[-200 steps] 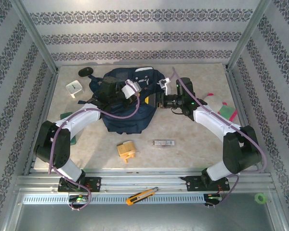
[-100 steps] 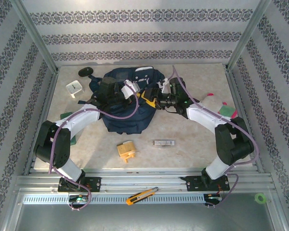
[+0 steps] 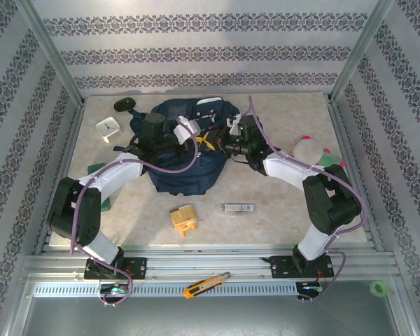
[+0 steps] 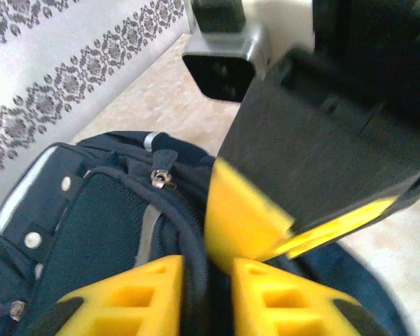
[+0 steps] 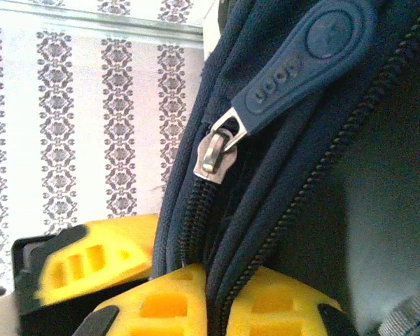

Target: Pack books, pencil case, and school supplies into a backpack

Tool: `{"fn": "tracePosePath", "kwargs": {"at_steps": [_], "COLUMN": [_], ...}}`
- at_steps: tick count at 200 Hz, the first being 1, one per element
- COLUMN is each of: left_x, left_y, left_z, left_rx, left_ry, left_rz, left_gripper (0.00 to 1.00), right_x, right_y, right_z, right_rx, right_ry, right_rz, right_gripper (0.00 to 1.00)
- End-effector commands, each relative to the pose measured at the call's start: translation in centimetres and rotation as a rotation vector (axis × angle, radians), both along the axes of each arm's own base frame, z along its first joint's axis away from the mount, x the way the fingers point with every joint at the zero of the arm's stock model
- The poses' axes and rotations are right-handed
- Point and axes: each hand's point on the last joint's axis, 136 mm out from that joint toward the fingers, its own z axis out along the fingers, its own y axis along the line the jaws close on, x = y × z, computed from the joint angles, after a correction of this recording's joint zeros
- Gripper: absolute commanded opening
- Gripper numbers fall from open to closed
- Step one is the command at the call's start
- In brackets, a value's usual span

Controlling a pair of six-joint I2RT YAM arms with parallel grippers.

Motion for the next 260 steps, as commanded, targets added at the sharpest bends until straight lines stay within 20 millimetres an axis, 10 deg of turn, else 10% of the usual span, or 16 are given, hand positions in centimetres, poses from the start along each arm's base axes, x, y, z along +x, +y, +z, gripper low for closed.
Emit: {"fn": "tracePosePath", "kwargs": {"at_steps": [1, 63, 100, 260], "left_x": [-1.9, -7.6, -10.7, -6.9], "left_y": [0.7, 7.3, 6.6, 1.1], "left_z": [4.5, 1.9, -1.0, -4.4], "left_rx": [-0.088, -0.243, -0.346, -0.335], "left_ry": [-0.003, 0.514, 0.742, 0.810], "left_rz": [0.070, 0.581, 0.714, 0.792], "left_gripper": [0.35, 0.48, 0.44, 0.42], "right_x": [0.9, -0.3, -0.6, -1.1], "right_y": [-0.6, -0.2, 0.2, 1.7], "right_z": [2.3, 2.8, 3.3, 3.4], "right_rx": [0.037, 0.009, 0.006, 0.010], "right_ry": [-0.092, -0.136, -0.155, -0.162], "right_rz": [-0.114, -0.168, -0.173, -0.128], "right_gripper": [0.00, 0.00, 0.00, 0.00]}}
